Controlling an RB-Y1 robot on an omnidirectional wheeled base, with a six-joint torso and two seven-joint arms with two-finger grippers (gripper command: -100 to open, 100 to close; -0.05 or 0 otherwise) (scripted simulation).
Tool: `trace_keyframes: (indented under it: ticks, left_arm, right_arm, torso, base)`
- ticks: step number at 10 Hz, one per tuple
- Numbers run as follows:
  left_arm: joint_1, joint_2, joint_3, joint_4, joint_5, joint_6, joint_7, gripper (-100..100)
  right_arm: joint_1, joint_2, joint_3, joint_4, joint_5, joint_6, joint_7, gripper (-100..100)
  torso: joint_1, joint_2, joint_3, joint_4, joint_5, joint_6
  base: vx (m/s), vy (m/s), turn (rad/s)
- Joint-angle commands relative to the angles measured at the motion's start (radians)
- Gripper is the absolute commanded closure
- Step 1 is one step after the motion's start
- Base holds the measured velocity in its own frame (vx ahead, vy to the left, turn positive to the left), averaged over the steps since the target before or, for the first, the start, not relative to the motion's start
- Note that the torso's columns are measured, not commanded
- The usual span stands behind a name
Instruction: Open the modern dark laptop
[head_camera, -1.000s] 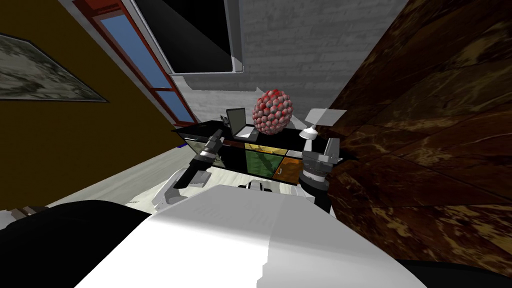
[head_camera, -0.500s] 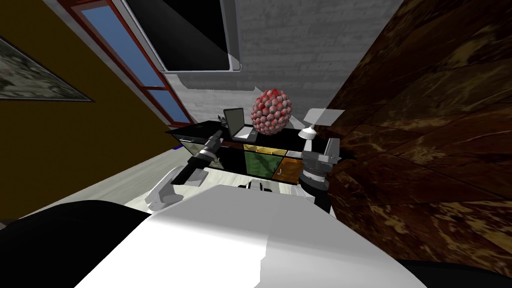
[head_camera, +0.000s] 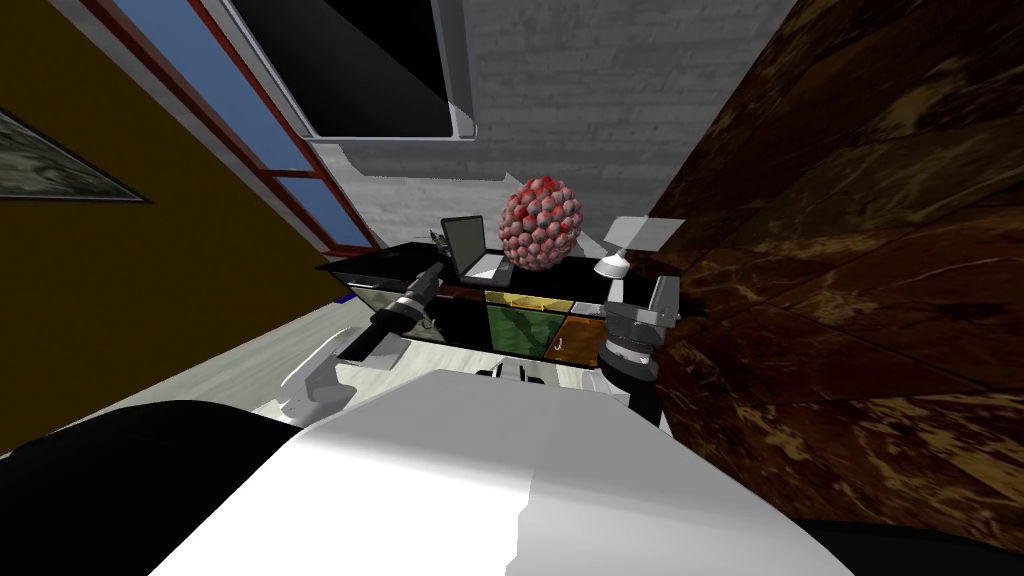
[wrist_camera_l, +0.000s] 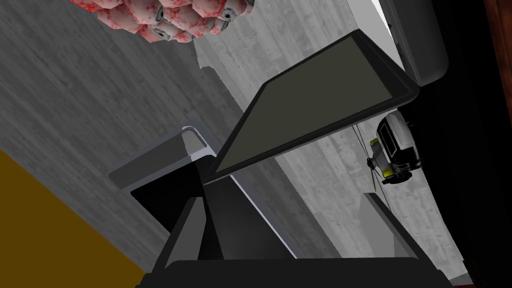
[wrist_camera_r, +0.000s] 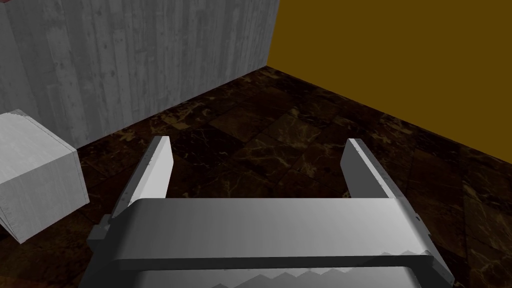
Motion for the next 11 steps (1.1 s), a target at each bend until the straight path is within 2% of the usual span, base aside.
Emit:
trace_keyframes:
  ticks: [1,2,3,4,5,6,7,8,9,10,11]
  left_arm:
    - [-0.005,0.035,0.012,0.008,0.004,0.057,0.014,-100]
    - [-0.007,0.067,0.025,0.011,0.009,0.093,0.026,-100]
    - [-0.007,0.067,0.025,0.011,0.009,0.101,0.026,-100]
    - [-0.009,0.099,0.037,0.015,0.014,0.140,0.038,-100]
    - [-0.009,0.099,0.037,0.015,0.014,0.145,0.038,-100]
    - [-0.011,0.132,0.049,0.018,0.018,0.187,0.050,-100]
    - [-0.011,0.132,0.049,0.018,0.018,0.188,0.050,-100]
    - [-0.012,0.164,0.061,0.020,0.023,0.228,0.062,-100]
    - [-0.012,0.164,0.061,0.020,0.023,0.231,0.062,-100]
    - [-0.013,0.197,0.073,0.020,0.027,0.273,0.073,-100]
    - [-0.013,0.197,0.073,0.020,0.027,0.273,0.073,-100]
  right_arm:
    - [0.000,0.000,0.000,0.000,0.000,0.000,0.000,0]
    - [0.000,0.000,0.000,0.000,0.000,0.000,0.000,0]
    - [0.000,0.000,0.000,0.000,0.000,0.000,0.000,0]
    - [0.000,0.000,0.000,0.000,0.000,0.000,0.000,0]
    - [0.000,0.000,0.000,0.000,0.000,0.000,0.000,0]
    - [0.000,0.000,0.000,0.000,0.000,0.000,0.000,0]
    - [0.000,0.000,0.000,0.000,0.000,0.000,0.000,0]
    - [0.000,0.000,0.000,0.000,0.000,0.000,0.000,0]
    - [0.000,0.000,0.000,0.000,0.000,0.000,0.000,0]
    - [0.000,0.000,0.000,0.000,0.000,0.000,0.000,0]
    - [0.000,0.000,0.000,0.000,0.000,0.000,0.000,0]
  torso:
    - [0.000,0.000,0.000,0.000,0.000,0.000]
    - [0.000,0.000,0.000,0.000,0.000,0.000]
    - [0.001,-0.001,-0.001,0.000,0.000,0.000]
    - [0.000,-0.001,0.000,0.000,0.000,0.000]
    - [0.000,-0.001,0.000,0.000,0.000,0.000]
    - [0.000,0.000,0.000,0.000,0.000,0.000]
    - [0.001,-0.001,0.000,0.000,0.000,0.000]
    - [0.000,0.000,0.000,0.000,0.000,0.000]
    - [0.001,-0.001,0.000,0.000,0.000,0.000]
    - [0.000,0.000,0.000,0.000,0.000,0.000]
    - [0.000,-0.001,0.000,0.000,0.000,0.000]
  base:
    - [0.026,0.016,-0.036]
    - [0.036,0.019,-0.069]
    - [0.028,0.017,-0.035]
    - [0.030,0.014,-0.069]
    - [0.026,0.016,-0.017]
    - [0.032,0.017,-0.123]
    - [0.027,0.016,0.007]
    - [0.027,0.019,-0.060]
    - [0.025,0.015,-0.045]
    - [0.030,0.013,-0.069]
    - [0.024,0.015,-0.038]
